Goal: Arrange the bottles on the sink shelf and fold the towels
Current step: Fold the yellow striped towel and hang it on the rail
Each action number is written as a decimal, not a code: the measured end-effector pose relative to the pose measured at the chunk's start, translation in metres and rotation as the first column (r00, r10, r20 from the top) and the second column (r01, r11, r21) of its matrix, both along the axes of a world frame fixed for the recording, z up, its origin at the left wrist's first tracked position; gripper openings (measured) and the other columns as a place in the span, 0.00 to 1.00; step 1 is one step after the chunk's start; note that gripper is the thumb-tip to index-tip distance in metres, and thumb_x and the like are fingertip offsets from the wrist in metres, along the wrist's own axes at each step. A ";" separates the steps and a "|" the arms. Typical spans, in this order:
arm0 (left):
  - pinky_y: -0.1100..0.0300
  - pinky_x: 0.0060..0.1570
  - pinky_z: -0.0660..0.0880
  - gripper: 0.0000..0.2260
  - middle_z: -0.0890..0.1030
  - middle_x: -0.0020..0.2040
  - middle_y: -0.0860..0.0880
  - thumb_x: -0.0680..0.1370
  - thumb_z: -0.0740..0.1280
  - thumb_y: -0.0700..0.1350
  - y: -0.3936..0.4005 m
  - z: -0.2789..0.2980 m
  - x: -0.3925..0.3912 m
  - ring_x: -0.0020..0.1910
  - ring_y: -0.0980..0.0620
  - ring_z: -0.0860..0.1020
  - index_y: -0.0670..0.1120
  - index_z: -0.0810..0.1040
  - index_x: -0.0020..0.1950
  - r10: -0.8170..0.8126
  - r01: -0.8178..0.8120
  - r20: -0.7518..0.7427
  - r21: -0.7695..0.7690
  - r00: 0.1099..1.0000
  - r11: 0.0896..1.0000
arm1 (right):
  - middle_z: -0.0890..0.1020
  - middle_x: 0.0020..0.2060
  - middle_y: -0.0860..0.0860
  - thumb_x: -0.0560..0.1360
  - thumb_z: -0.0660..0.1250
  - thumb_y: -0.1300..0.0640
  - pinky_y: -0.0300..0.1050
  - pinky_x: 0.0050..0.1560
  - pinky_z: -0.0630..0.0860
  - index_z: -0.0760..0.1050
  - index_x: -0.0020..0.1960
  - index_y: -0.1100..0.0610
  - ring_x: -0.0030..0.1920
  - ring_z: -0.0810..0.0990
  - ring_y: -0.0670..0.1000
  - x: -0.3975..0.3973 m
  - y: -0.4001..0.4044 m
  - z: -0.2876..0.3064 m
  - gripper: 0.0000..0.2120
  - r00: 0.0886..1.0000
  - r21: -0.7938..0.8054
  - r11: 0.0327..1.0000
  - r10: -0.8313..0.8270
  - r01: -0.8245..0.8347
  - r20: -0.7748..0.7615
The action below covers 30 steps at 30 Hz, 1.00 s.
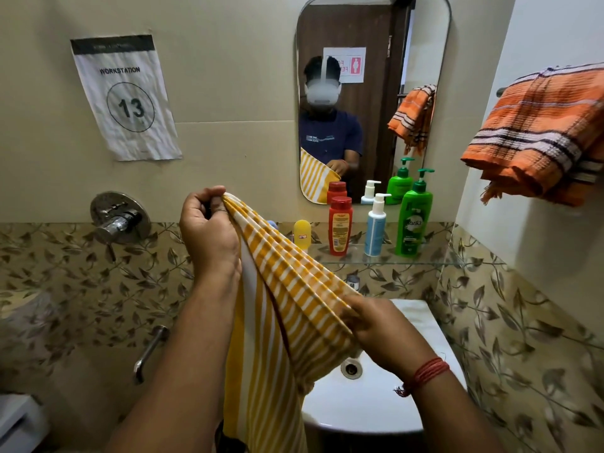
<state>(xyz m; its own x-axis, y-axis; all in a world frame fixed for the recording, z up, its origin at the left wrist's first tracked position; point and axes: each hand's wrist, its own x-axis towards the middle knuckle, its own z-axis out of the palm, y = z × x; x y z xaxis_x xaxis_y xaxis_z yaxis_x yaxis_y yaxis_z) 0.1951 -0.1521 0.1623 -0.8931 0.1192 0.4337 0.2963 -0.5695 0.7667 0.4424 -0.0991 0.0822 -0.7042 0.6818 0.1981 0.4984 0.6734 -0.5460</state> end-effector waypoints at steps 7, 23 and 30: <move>0.75 0.43 0.74 0.14 0.81 0.44 0.57 0.81 0.64 0.36 -0.004 -0.003 -0.014 0.40 0.70 0.79 0.55 0.80 0.43 0.026 -0.027 0.069 0.012 0.997 1.000 | 0.80 0.37 0.49 0.80 0.65 0.53 0.51 0.38 0.75 0.76 0.46 0.53 0.37 0.77 0.49 0.014 0.015 0.002 0.06 0.995 0.235 0.968 0.097 -0.091 -0.015; 0.78 0.39 0.72 0.14 0.81 0.45 0.58 0.81 0.63 0.38 -0.003 -0.011 -0.016 0.45 0.63 0.79 0.56 0.80 0.43 0.087 -0.076 0.160 -0.070 0.983 0.995 | 0.74 0.48 0.40 0.73 0.71 0.43 0.38 0.51 0.72 0.79 0.42 0.48 0.54 0.66 0.44 0.036 0.027 -0.017 0.09 0.980 0.372 0.907 0.175 -0.198 0.096; 0.77 0.39 0.72 0.15 0.81 0.46 0.57 0.81 0.62 0.37 -0.009 -0.010 -0.020 0.46 0.61 0.79 0.56 0.79 0.43 0.112 -0.100 0.191 -0.071 0.975 0.992 | 0.72 0.49 0.41 0.75 0.67 0.44 0.37 0.43 0.74 0.78 0.40 0.48 0.48 0.73 0.42 0.050 0.031 -0.020 0.10 0.992 0.373 0.927 0.086 -0.046 -0.092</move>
<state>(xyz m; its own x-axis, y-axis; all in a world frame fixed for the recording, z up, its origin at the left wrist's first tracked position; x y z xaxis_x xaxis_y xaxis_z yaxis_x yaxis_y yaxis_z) 0.1752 -0.1609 0.1519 -0.9686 0.0400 0.2455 0.1945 -0.4938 0.8476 0.4926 -0.0678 0.0622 -0.7066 0.4989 0.5018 0.3998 0.8666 -0.2987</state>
